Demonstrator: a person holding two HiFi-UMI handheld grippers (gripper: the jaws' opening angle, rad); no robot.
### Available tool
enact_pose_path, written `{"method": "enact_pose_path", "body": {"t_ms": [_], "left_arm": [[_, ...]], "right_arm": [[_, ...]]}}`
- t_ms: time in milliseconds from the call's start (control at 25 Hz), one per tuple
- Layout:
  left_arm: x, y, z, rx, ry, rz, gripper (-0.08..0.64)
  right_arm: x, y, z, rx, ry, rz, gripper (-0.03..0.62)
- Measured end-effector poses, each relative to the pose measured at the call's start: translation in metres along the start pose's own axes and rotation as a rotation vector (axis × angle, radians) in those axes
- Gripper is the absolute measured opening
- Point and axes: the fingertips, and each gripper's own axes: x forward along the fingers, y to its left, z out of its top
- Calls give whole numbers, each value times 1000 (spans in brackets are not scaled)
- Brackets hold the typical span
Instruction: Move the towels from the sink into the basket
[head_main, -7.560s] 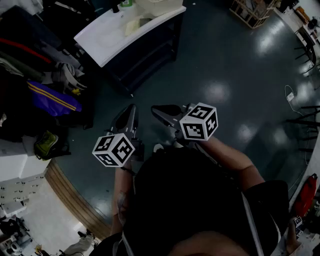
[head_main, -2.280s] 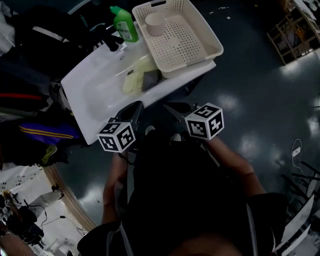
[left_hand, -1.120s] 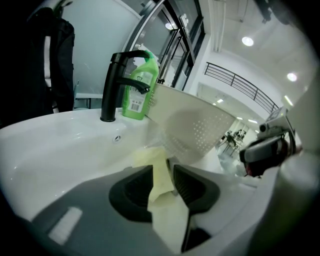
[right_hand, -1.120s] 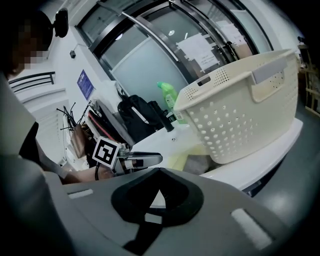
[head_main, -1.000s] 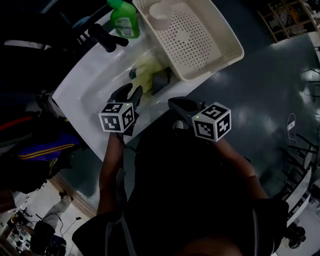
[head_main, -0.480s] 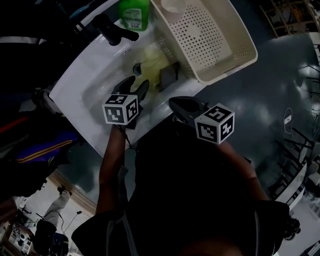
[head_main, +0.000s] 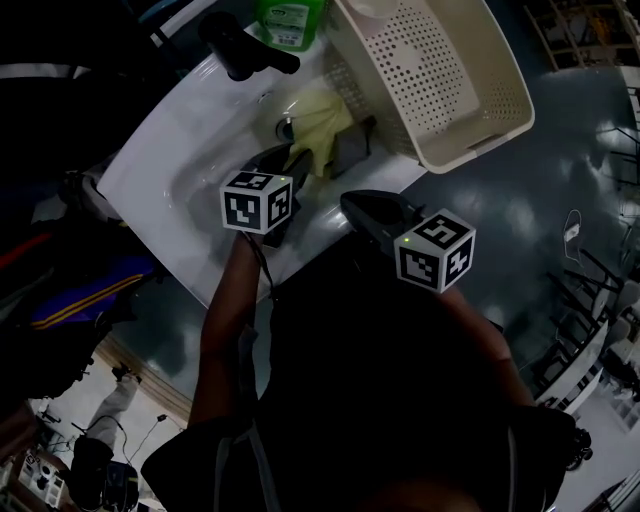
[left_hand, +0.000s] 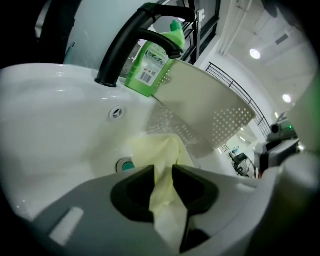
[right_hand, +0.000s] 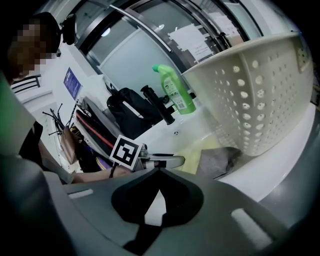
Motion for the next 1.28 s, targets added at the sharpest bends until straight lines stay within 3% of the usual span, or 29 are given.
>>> {"method": "enact_pose_path", "body": {"t_ms": [160,480,920,1280], "left_arm": [[1,0,1,2,-10,-14,11],[-35,-6,35,36,-185,48,8],[-97,-37,67,-40,-408,101,6],[-140,-76,92,-14,-529,142,6]], "right_arm": [[5,6,0,-6,-8,7,-2],[-5,11,9,-53,-29,28,0],[-38,12,24,-129,-69,100,0],[-60,17,25,-189,-85,169,0]]}}
